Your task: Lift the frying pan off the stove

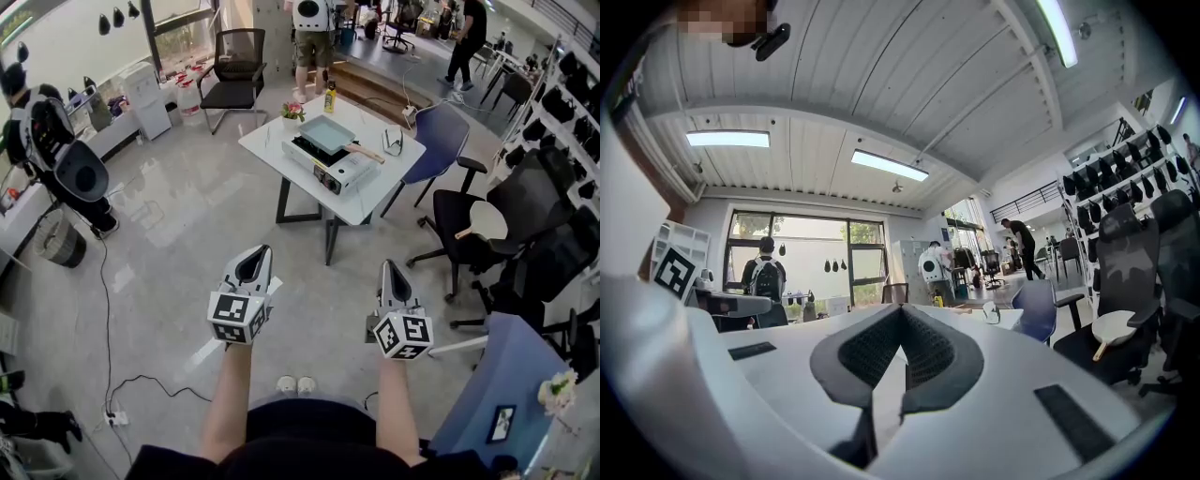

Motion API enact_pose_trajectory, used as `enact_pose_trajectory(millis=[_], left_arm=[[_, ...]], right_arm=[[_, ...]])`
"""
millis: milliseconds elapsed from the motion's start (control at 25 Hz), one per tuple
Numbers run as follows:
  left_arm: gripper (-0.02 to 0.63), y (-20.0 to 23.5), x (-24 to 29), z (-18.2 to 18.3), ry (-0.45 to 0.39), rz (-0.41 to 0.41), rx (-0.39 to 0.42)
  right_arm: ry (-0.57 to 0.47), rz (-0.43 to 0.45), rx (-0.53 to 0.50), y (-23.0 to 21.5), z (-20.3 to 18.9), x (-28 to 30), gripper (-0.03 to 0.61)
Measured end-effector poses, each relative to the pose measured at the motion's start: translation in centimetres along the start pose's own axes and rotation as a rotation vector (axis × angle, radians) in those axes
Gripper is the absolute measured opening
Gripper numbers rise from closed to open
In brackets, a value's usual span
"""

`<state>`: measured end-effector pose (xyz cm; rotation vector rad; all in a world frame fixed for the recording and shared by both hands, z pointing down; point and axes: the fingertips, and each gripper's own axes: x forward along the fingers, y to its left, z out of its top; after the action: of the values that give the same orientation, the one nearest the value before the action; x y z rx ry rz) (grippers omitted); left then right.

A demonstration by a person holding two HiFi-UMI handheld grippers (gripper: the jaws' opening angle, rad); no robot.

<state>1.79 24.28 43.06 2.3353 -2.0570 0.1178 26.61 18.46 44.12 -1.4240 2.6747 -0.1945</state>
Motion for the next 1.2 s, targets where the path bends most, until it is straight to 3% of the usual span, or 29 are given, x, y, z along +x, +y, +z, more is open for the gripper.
enact_pose_trajectory(millis=[840,1200], left_arm=[[0.02,0.5,-1.0,-0.9,-0.001,0.002,-0.028],[0.02,1.0,-1.3,-1.2,0.001,0.005,-0.031]], right_arm=[[-0.006,0.059,0.055,1.3,-0.2,-0.2,0.015],[-0.019,0.116,0.066,2.3,0.0,-0.1,0.16]])
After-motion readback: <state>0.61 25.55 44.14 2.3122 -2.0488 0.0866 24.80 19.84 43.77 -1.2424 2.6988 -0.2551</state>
